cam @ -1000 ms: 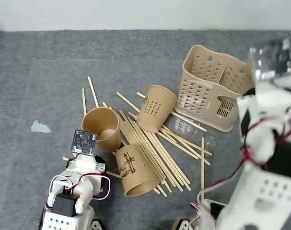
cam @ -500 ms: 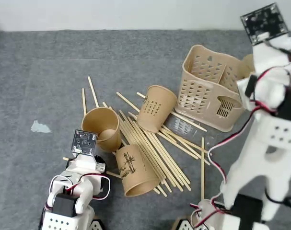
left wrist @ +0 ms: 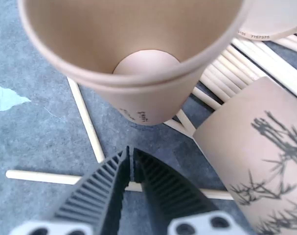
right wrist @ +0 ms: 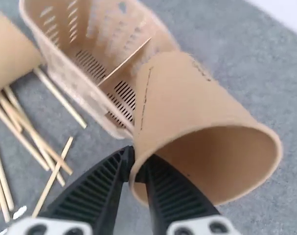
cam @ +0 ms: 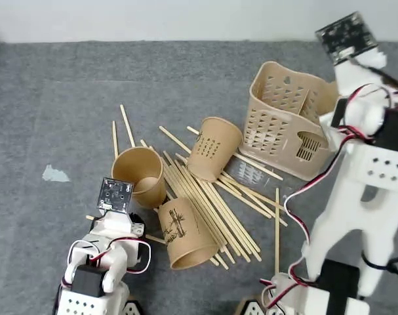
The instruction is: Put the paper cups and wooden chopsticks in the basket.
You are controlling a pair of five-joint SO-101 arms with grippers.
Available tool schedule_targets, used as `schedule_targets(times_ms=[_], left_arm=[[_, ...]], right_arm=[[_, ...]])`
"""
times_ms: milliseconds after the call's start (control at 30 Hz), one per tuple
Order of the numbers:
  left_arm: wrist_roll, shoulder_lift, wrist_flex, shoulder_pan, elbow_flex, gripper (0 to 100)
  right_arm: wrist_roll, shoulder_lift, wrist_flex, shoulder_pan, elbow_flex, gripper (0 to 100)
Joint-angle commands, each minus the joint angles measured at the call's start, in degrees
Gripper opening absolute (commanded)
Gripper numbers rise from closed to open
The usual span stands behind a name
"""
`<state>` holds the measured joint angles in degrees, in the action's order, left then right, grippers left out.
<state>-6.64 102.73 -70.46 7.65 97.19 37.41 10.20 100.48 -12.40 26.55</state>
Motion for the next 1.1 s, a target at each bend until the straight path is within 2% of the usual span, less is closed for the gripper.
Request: schedule_targets(times_ms=[0,67,200,267,467,667,867,1067], left_arm=[[0.35,0.35,-0.26,0.09,-0.66,1],[0.35,0.35,-0.26,0.09,-0.66,1],[0.35,0.35,-0.26,0.09,-0.66,1],[0.35,0.35,-0.26,0.09,-0.66,1],[0.35,0.35,-0.26,0.09,-0.66,1],[0.35,0.35,-0.26,0.09,-0.66,1],[0.35,0.35,-0.26,0.09,-0.66,1],[0.35,0.35,-0.26,0.09,-0.66,1]], right_arm=[[1.93,-0.13,2.33,0.48,-0.53,1.7],[1.93,-0.13,2.33,1.63,-0.53,7.5],[1.67,0.22,1.89,3.3,-0.44,27.7],[1.67,-0.04,1.36,4.35,-0.44,34.4],[1.58,0.4,-1.89,4.97,-0.44,35.0],[-0.09,1.8,0.31,5.41,-0.44,35.0],[-5.45,8.92,2.42,14.37,-2.55,34.9],[-9.58,17.19,2.42,26.33,-13.8,34.9]])
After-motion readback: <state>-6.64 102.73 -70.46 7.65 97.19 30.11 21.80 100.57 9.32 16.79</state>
